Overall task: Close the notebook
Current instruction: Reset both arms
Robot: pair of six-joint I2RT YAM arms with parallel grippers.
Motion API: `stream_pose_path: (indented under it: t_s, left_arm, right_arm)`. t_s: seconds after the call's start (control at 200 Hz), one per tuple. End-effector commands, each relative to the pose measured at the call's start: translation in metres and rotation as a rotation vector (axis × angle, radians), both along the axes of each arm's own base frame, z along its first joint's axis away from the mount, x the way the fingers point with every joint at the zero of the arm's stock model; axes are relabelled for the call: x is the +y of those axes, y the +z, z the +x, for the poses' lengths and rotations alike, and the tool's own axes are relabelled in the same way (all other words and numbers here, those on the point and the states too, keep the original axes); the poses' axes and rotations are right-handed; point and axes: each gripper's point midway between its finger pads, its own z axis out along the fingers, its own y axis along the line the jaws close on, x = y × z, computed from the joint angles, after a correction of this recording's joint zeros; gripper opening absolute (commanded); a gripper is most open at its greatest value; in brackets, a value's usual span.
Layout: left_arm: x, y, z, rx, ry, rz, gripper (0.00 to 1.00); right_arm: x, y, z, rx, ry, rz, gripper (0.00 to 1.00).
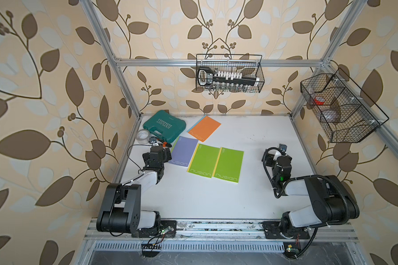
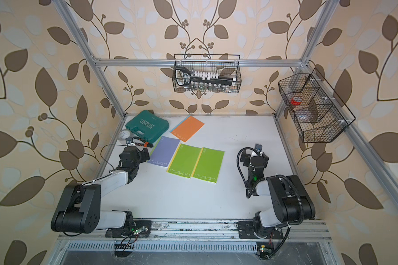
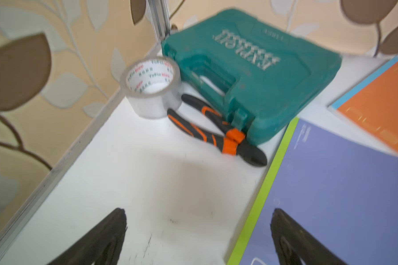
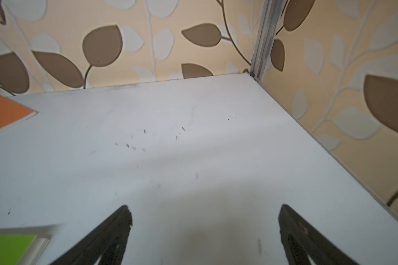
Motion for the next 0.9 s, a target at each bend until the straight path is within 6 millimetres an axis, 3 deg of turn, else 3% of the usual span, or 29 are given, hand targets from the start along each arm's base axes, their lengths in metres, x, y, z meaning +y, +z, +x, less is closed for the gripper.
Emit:
stream_pose_path:
  t_s: [0.0,0.065,0.145,0.195,0.305,0.405,0.485,0.9]
  left_arm:
    - [0.0,0.005,0.001,-0.027,-0.026,0.047,0.99]
    - [-0.017,0.005,0.0,-0.044,-0.133,0.024,0.99]
    - [-0.02,0.011,0.01,-0.093,-0.116,-0.049,0.99]
    - [-0.045,0.004,0.013,-0.095,-0.27,-0.066,0.99]
    - [-0.038,-0.02,0.015,-0.079,-0.203,-0.038,0.99]
    - [-0.04,-0.021,0.011,-0.096,-0.218,-0.036,0.99]
    - [-0.066,-0.016,0.005,-0.133,-0.335,0.025,0.99]
    - [-0.062,-0.015,0.009,-0.119,-0.308,0.016,0.99]
  right_arm:
    - [0.002,0.01,0.005,-0.048,0.034,0.012,1.0]
    - [0.001,0.01,0.006,-0.048,0.034,0.011,1.0]
    - [0.001,0.01,0.006,-0.045,0.03,0.009,1.0]
    - [0.001,0.009,0.005,-0.04,0.028,0.012,1.0]
    - [0.003,0.011,0.005,-0.044,0.029,0.0,1.0]
    - [0.003,0.011,0.005,-0.043,0.03,-0.001,1.0]
    - [0.003,0.011,0.005,-0.043,0.03,0.0,1.0]
    - [0.005,0.008,0.008,-0.031,0.04,0.002,1.0]
